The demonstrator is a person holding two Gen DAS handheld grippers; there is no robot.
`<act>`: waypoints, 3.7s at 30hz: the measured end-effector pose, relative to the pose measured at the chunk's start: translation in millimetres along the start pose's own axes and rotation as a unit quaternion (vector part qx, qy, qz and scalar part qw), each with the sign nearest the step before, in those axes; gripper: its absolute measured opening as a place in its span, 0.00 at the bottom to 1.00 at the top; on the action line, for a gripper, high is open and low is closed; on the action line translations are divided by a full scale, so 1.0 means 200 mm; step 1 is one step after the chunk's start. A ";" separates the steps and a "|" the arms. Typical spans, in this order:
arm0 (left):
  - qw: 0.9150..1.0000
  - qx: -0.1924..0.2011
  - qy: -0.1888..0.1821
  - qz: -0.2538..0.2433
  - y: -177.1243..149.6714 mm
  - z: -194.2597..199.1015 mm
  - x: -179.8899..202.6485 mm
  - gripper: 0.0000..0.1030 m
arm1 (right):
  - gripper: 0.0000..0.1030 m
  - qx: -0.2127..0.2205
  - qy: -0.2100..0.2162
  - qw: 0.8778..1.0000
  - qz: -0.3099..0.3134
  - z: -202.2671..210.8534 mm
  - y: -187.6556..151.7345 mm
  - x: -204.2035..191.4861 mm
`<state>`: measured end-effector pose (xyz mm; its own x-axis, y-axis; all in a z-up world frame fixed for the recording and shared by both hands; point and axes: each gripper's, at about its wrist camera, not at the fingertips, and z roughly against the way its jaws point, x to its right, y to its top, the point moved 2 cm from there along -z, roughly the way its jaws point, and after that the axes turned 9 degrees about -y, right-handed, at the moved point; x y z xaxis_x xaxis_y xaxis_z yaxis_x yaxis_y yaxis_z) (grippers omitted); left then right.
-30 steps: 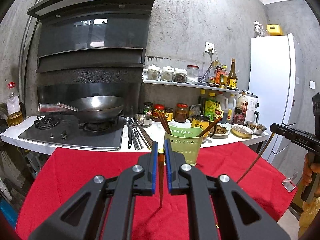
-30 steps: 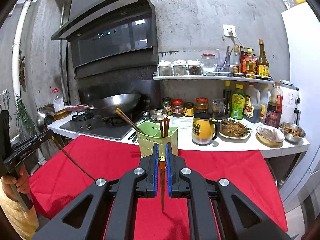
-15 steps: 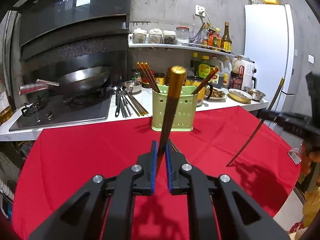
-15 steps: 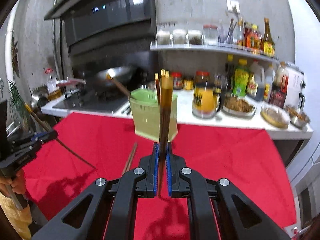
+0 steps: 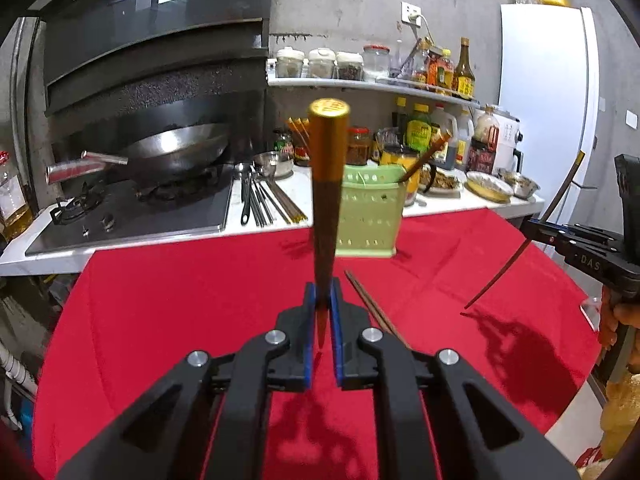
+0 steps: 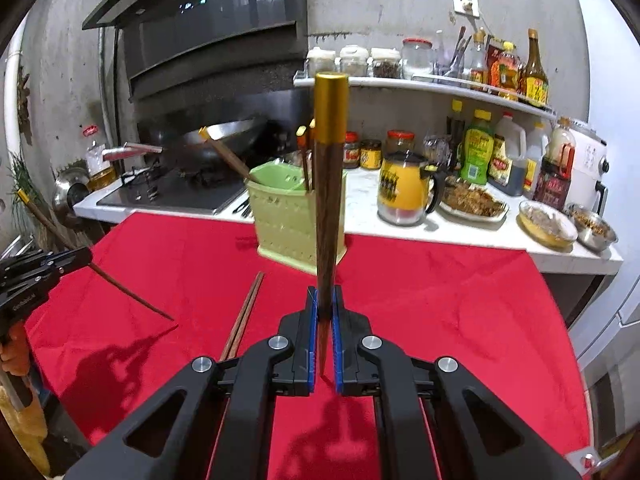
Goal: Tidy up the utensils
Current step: 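Raise the chopstick upright with the left gripper above the green holder while the right gripper does likewise, then drop the chopstick into the green holder by opening the left gripper while the right gripper releases its own, then move both open grippers to the last loose chopsticks on the tablecloth and close on one each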
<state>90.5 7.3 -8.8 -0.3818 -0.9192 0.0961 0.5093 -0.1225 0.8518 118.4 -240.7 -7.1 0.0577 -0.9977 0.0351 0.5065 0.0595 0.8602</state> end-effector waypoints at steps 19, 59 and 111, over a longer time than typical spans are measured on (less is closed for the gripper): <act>0.998 0.052 -0.043 -0.017 0.84 -0.53 0.06 0.07 | 0.06 0.082 0.036 0.995 -0.035 -0.39 0.80 0.04; 0.989 -0.103 0.081 0.062 -0.41 -0.18 -0.08 0.55 | 0.48 -0.079 0.032 0.996 0.004 -0.06 -0.43 -0.15; 0.976 -0.190 -0.092 0.050 -0.42 -0.54 0.31 0.39 | 0.07 -0.163 -0.013 0.986 -0.020 -0.23 -0.68 0.03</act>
<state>106.8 -80.1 -130.5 -0.4291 -0.8555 0.2898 0.7873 -0.1969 0.5843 89.7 -253.0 -148.1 0.0127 -0.9997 0.0205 0.7583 0.0230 0.6515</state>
